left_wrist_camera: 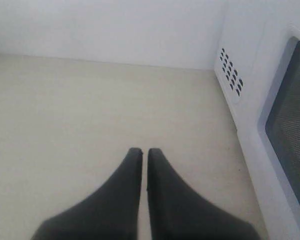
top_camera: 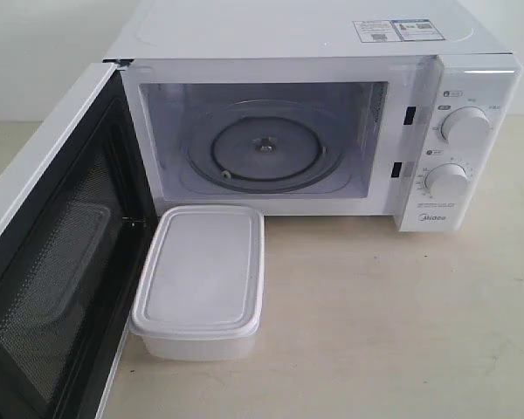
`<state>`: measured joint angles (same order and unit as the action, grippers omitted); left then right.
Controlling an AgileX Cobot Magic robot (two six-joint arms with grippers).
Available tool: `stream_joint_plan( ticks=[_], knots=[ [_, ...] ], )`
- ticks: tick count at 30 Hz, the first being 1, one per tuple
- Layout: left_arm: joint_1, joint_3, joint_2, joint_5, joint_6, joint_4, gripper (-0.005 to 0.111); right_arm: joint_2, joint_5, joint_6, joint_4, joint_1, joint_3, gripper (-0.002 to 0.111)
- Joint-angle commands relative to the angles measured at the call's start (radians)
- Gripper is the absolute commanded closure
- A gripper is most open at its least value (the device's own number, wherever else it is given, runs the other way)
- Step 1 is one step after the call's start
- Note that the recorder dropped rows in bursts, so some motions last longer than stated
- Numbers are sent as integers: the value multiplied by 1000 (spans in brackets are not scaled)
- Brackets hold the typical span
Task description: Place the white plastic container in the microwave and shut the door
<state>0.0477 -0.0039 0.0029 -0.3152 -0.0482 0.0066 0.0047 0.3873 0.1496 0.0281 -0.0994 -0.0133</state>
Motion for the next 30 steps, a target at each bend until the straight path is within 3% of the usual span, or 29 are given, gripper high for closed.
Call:
stream_joint_plan(
  ticks=[1, 17, 23, 30],
  knots=[
    [1, 4, -3, 8, 5, -7, 102, -5, -80, -8, -20, -2, 5, 108],
    [1, 4, -3, 8, 5, -7, 102, -5, -605, -36, -18, -2, -16, 108],
    [1, 4, -3, 8, 5, -7, 102, 113, -450, -57, -18, -2, -158, 108],
    [1, 4, -3, 8, 5, -7, 102, 565, -68, -54, -18, -2, -392, 108]
  ],
)
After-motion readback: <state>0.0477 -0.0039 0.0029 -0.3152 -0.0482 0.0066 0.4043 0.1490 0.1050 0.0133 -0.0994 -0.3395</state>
